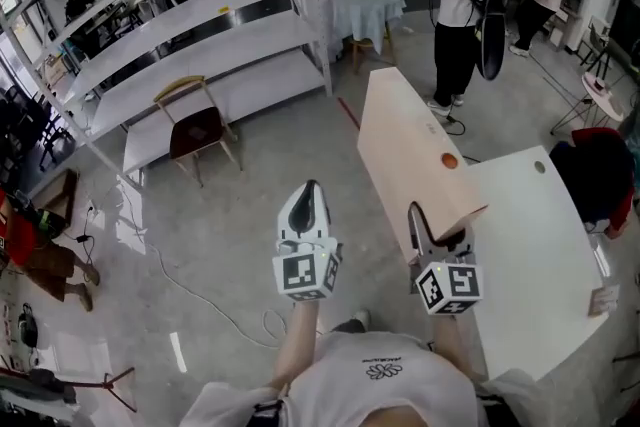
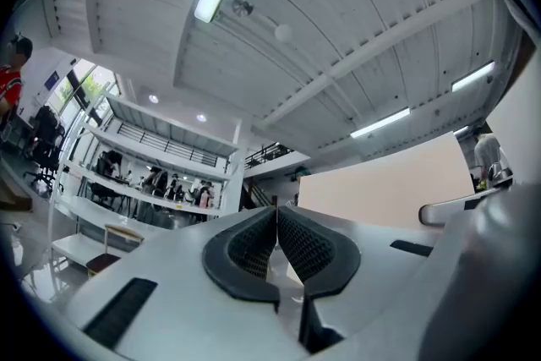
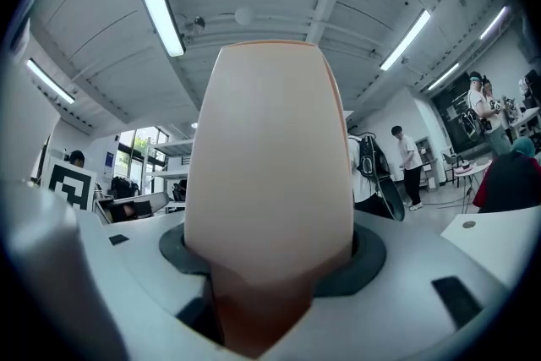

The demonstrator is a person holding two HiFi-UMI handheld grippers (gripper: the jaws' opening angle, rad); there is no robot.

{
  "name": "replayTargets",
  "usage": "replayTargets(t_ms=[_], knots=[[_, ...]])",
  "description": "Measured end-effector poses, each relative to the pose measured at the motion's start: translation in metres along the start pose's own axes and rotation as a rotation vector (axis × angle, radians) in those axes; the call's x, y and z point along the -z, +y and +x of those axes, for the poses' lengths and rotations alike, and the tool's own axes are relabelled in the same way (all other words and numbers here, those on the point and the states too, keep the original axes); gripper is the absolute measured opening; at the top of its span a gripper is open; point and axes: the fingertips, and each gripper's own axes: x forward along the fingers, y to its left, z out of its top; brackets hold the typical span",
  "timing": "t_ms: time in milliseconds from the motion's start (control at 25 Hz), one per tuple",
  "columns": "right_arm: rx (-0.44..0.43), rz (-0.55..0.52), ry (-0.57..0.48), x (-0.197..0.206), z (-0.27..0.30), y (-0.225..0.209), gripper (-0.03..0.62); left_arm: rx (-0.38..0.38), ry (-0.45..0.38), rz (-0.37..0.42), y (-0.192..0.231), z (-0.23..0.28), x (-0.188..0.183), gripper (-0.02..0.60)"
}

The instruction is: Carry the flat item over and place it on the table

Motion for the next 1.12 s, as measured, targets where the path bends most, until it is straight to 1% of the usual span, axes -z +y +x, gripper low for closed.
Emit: replayTargets(t_ms=[80, 200, 360, 440, 520, 560, 600, 720, 840, 920, 1000, 1120], knots=[[0.000, -0.012, 0.003, -0.001, 0.020, 0.003, 0.288, 0.004, 0.018, 0.000, 0.010, 0.017, 0.006, 0.021], [-0.001, -0.045, 0.008, -0.009, 0.047, 0.001, 0.288, 0.006, 0.028, 0.016, 0.019, 0.039, 0.004, 0.021], [-0.015, -0.045, 0.028, -0.008, 0.073, -0.002, 0.288, -0.013, 0.045, 0.014, 0.032, 0.054, 0.007, 0.021], [-0.032, -0.051, 0.045, 0.000, 0.078, -0.003, 0.288, -0.044, 0.056, -0.027, 0.038, 0.054, 0.016, 0.021], [-0.064, -0.072, 0.061, 0.007, 0.080, -0.004, 0.288, -0.086, 0.048, -0.115, 0.042, 0.050, 0.024, 0.021], [-0.080, -0.087, 0.068, 0.011, 0.081, -0.004, 0.288, -0.103, 0.045, -0.144, 0.044, 0.048, 0.027, 0.021], [-0.092, -0.102, 0.075, 0.014, 0.082, -0.004, 0.288, -0.115, 0.048, -0.148, 0.044, 0.046, 0.030, 0.021], [-0.104, -0.131, 0.078, 0.009, 0.095, -0.009, 0.288, -0.118, 0.073, -0.093, 0.037, 0.057, 0.031, 0.021], [-0.119, -0.122, 0.054, 0.005, 0.103, -0.020, 0.288, -0.132, 0.079, -0.100, 0.026, 0.062, 0.036, 0.021], [-0.133, -0.115, 0.028, 0.004, 0.100, -0.024, 0.288, -0.130, 0.076, -0.088, 0.016, 0.057, 0.037, 0.021], [-0.142, -0.108, 0.011, -0.006, 0.096, -0.023, 0.288, -0.135, 0.077, -0.074, 0.012, 0.053, 0.029, 0.021], [-0.128, -0.114, 0.004, -0.027, 0.090, -0.023, 0.288, -0.126, 0.087, -0.093, 0.010, 0.060, 0.014, 0.021]])
